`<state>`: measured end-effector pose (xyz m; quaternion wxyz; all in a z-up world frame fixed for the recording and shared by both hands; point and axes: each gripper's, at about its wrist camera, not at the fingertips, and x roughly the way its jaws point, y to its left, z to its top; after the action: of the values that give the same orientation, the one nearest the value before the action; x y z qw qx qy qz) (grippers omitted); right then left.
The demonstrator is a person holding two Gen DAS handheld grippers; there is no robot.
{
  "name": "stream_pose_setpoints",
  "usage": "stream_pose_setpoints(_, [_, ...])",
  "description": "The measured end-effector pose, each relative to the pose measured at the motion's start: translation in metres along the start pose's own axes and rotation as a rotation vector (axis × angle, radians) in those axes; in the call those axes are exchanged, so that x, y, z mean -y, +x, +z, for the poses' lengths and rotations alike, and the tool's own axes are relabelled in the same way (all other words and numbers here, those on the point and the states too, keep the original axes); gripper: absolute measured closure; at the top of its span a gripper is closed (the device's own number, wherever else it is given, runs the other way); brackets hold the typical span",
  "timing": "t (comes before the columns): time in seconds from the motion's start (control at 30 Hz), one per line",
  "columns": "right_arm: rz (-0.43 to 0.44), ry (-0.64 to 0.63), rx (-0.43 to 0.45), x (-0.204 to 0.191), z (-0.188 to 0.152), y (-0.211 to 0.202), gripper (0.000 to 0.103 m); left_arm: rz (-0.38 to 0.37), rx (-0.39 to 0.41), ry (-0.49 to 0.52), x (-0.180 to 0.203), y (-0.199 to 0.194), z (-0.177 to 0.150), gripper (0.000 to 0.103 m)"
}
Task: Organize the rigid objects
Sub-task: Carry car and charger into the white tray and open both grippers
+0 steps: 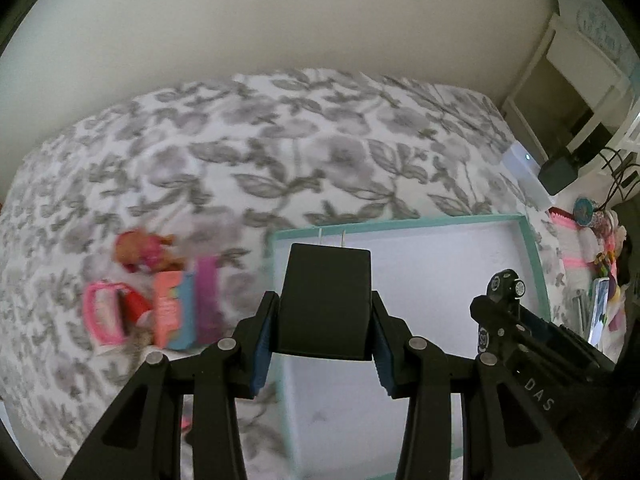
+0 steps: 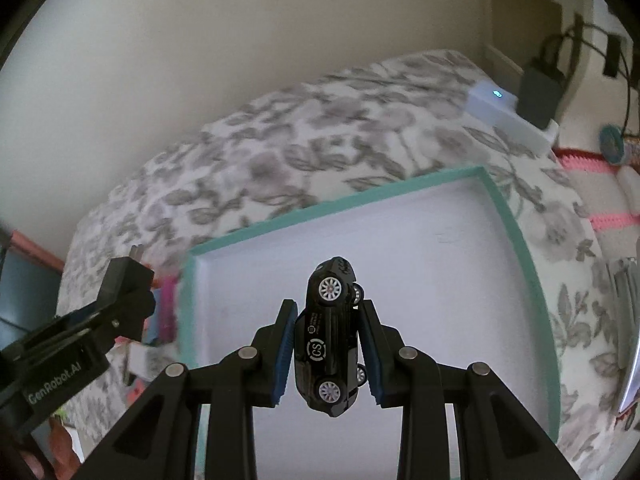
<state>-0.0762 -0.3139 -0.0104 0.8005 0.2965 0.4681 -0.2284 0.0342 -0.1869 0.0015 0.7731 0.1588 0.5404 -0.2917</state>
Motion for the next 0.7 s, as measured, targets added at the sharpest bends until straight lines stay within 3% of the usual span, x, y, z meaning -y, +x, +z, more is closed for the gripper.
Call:
stream_pose_setpoints(0.27, [-0.063, 0.01, -0.012, 0.026, 0.016, 0.024, 0.07, -0.009, -0.029, 0.008, 0.023, 0.04, 0.012, 0.058])
stream_pose_setpoints(0.7, [-0.104, -0.031, -0.053, 0.026, 0.015, 0.05, 0.07, -0.024, -0.071, 0.014, 0.027, 0.074, 0.006, 0.058])
